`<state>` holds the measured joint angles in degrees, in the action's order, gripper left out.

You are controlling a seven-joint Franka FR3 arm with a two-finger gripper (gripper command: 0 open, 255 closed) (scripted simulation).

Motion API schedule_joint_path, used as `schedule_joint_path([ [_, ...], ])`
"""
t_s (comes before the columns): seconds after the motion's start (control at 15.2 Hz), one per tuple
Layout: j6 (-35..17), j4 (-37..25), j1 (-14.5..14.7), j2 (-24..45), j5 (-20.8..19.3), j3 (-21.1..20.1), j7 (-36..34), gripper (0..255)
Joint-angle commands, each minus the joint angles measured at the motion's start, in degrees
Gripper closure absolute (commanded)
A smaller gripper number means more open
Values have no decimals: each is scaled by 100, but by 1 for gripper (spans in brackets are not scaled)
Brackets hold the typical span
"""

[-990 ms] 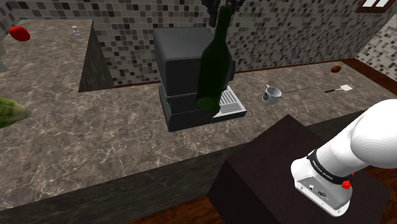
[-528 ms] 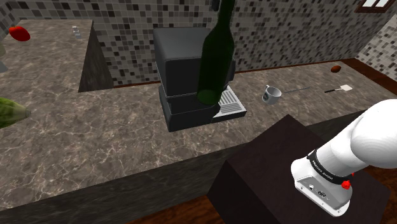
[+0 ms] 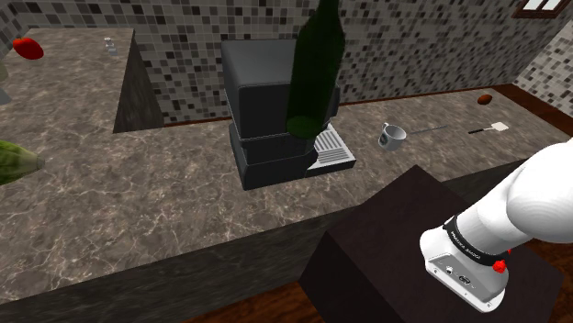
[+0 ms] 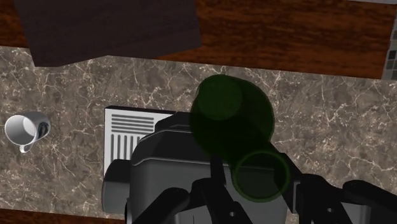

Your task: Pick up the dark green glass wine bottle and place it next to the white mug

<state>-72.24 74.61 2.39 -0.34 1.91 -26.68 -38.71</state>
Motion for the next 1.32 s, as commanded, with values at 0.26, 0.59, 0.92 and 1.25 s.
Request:
schedule_joint_path([
  [0.26, 202, -94, -165, -110, 39, 142, 289, 255],
  [0.59, -213, 1062, -552, -873, 252, 663, 1188, 255],
  [0.92, -545, 1912, -817, -1368, 265, 1159, 1994, 255],
  [1.25, -854, 2546, -1051, -1663, 167, 1630, 2736, 255],
])
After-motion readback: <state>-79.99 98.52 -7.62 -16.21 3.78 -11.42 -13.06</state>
